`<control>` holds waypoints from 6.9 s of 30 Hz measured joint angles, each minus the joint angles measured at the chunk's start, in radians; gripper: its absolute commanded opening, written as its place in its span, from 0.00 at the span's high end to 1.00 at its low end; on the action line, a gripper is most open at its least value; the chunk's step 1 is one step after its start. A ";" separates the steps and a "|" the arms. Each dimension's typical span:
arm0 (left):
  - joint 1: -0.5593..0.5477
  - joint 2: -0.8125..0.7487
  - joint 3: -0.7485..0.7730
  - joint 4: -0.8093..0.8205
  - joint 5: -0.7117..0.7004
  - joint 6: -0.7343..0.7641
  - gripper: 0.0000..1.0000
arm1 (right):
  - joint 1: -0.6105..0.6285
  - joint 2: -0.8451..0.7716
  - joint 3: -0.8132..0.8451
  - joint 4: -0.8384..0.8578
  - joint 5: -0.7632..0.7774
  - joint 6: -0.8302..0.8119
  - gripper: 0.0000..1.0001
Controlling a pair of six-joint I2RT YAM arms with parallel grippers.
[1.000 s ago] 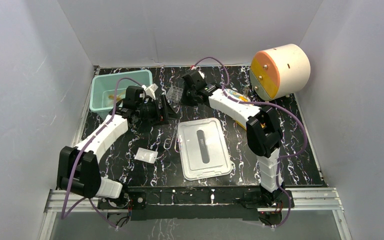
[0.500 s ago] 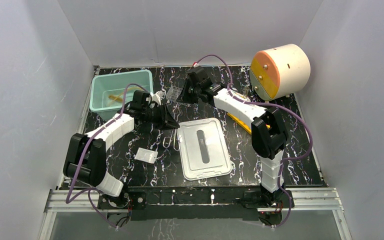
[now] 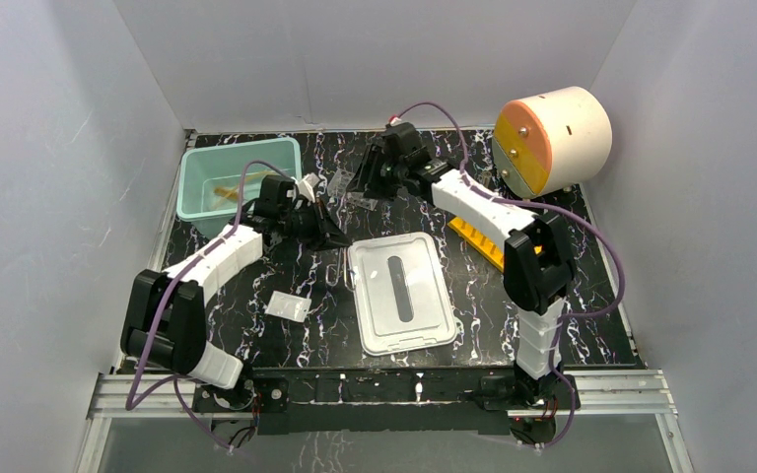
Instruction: Organize the chemistry lab equipment
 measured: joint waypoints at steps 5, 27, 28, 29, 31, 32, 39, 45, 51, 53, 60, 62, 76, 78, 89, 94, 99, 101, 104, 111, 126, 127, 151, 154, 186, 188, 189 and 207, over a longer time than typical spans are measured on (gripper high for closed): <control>0.002 -0.020 0.098 -0.098 -0.178 -0.026 1.00 | -0.045 -0.108 -0.002 0.003 0.000 -0.041 0.34; 0.288 0.057 0.514 -0.401 -1.019 -0.506 1.00 | -0.079 -0.387 -0.196 0.008 0.167 -0.242 0.32; 0.292 0.093 0.551 -0.431 -1.040 -0.534 1.00 | -0.083 -0.387 -0.197 0.005 0.169 -0.246 0.32; 0.296 0.130 0.589 -0.463 -1.060 -0.564 1.00 | -0.086 -0.388 -0.197 0.005 0.171 -0.251 0.32; 0.301 0.206 0.661 -0.533 -1.089 -0.624 1.00 | -0.091 -0.390 -0.197 0.005 0.175 -0.260 0.32; 0.304 0.232 0.682 -0.558 -1.097 -0.647 1.00 | -0.093 -0.391 -0.197 0.005 0.175 -0.263 0.32; 0.308 0.337 0.694 -0.704 -1.085 -0.802 1.00 | -0.098 -0.397 -0.197 0.006 0.190 -0.278 0.32; 0.308 0.352 0.692 -0.790 -1.079 -0.919 1.00 | -0.098 -0.400 -0.198 0.006 0.201 -0.290 0.32; 0.309 0.469 0.707 -0.829 -1.029 -0.998 1.00 | -0.098 -0.409 -0.198 0.006 0.200 -0.308 0.32; 0.310 0.485 0.706 -0.824 -1.024 -1.008 1.00 | -0.098 -0.411 -0.198 0.007 0.198 -0.314 0.32; 0.317 0.502 0.706 -0.814 -1.016 -1.014 0.87 | -0.098 -0.416 -0.198 0.007 0.198 -0.322 0.32; 0.319 0.502 0.706 -0.811 -1.017 -1.009 0.81 | -0.098 -0.416 -0.198 0.007 0.198 -0.324 0.32; 0.320 0.496 0.826 -0.828 -1.024 -0.911 0.38 | -0.098 -0.416 -0.198 0.006 0.196 -0.337 0.32; 0.320 0.476 0.826 -0.832 -1.031 -0.876 0.36 | -0.098 -0.416 -0.198 0.006 0.189 -0.336 0.32; 0.320 0.076 0.661 -0.659 -1.103 -0.516 0.22 | 0.019 -0.366 -0.198 0.003 0.182 -0.365 0.27; 0.321 -0.118 0.592 -0.536 -1.067 -0.251 0.19 | 0.144 -0.332 -0.198 0.007 0.190 -0.444 0.23; 0.320 -0.200 0.537 -0.489 -0.989 -0.065 0.18 | 0.278 -0.204 -0.197 0.010 0.175 -0.527 0.21; 0.311 -0.208 0.535 -0.484 -0.977 0.003 0.17 | 0.331 -0.140 -0.197 0.009 0.174 -0.557 0.19; 0.295 -0.216 0.542 -0.480 -0.971 0.085 0.16 | 0.397 -0.062 -0.194 0.010 0.181 -0.600 0.17; 0.235 -0.232 0.619 -0.461 -0.969 0.239 0.10 | 0.510 0.143 -0.018 -0.034 0.166 -0.680 0.16; 0.093 -0.255 0.635 -0.447 -1.097 0.341 0.05 | 0.548 0.443 0.337 -0.237 0.137 -0.727 0.31; 0.090 -0.255 0.635 -0.447 -1.099 0.341 0.04 | 0.552 0.449 0.348 -0.247 0.136 -0.731 0.35; 0.087 -0.255 0.599 -0.431 -1.089 0.284 0.04 | 0.550 0.395 0.241 -0.205 0.222 -0.702 1.00; 0.087 -0.259 0.560 -0.429 -1.063 0.259 0.04 | 0.543 0.343 0.156 -0.185 0.235 -0.680 1.00; 0.087 -0.441 -0.245 -0.160 -0.306 -0.215 0.13 | 0.168 -0.111 -0.366 0.174 -0.096 -0.365 1.00; 0.087 -0.426 -0.273 -0.073 -0.237 -0.245 0.22 | 0.153 -0.127 -0.375 0.194 -0.117 -0.352 1.00; 0.087 -0.413 -0.274 -0.040 -0.213 -0.255 0.27 | 0.147 -0.135 -0.376 0.198 -0.126 -0.346 1.00; 0.087 -0.226 -0.261 0.246 -0.058 -0.358 0.91 | 0.124 -0.159 -0.378 0.258 -0.257 -0.330 1.00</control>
